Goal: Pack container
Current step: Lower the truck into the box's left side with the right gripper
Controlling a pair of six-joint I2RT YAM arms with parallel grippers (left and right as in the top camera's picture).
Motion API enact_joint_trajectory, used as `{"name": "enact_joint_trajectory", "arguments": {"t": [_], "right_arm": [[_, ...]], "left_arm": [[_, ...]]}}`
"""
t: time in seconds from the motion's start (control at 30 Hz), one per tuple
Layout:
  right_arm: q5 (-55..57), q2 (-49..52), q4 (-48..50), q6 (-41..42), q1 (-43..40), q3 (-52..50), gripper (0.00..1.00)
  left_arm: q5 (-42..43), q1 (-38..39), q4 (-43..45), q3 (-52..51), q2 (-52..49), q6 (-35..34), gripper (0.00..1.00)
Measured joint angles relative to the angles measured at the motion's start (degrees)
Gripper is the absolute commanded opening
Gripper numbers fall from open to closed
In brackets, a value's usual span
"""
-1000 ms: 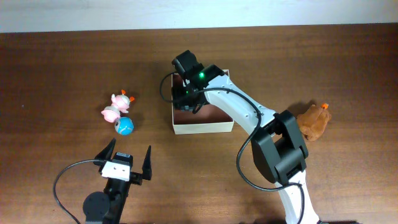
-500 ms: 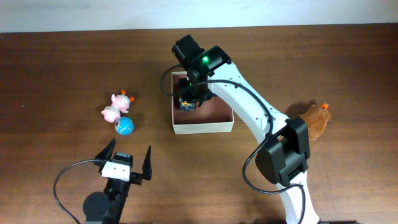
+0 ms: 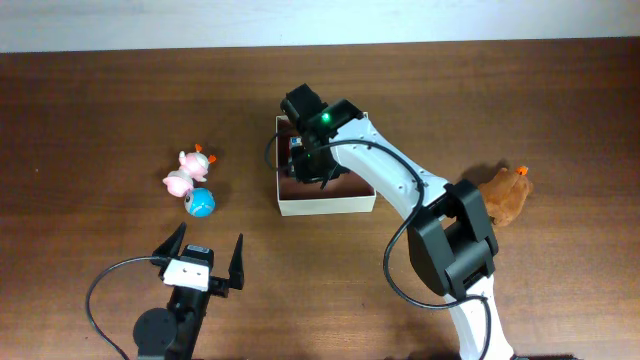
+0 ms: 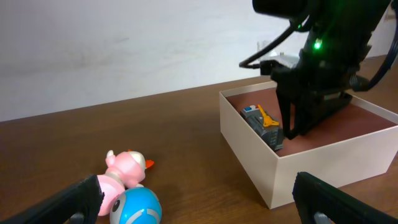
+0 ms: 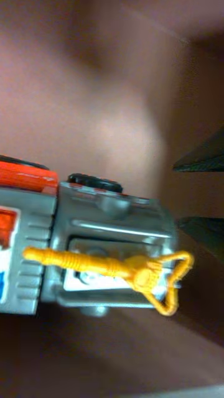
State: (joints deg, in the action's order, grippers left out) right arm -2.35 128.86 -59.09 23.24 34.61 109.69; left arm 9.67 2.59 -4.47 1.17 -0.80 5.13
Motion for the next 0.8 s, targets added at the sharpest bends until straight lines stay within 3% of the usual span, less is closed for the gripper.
{"name": "enact_joint_trajectory", "arguments": {"t": [0.37, 0.8], "right_arm": [[0.92, 0.00, 8.02, 0.57, 0.00, -3.80, 0.20], [10.03, 0.00, 6.01, -2.01, -0.02, -3.80, 0.20]], "left_arm": [[0.00, 0.00, 0.00, 0.00, 0.00, 0.02, 1.00], [0.00, 0.00, 0.00, 0.00, 0.00, 0.00, 1.00]]}}
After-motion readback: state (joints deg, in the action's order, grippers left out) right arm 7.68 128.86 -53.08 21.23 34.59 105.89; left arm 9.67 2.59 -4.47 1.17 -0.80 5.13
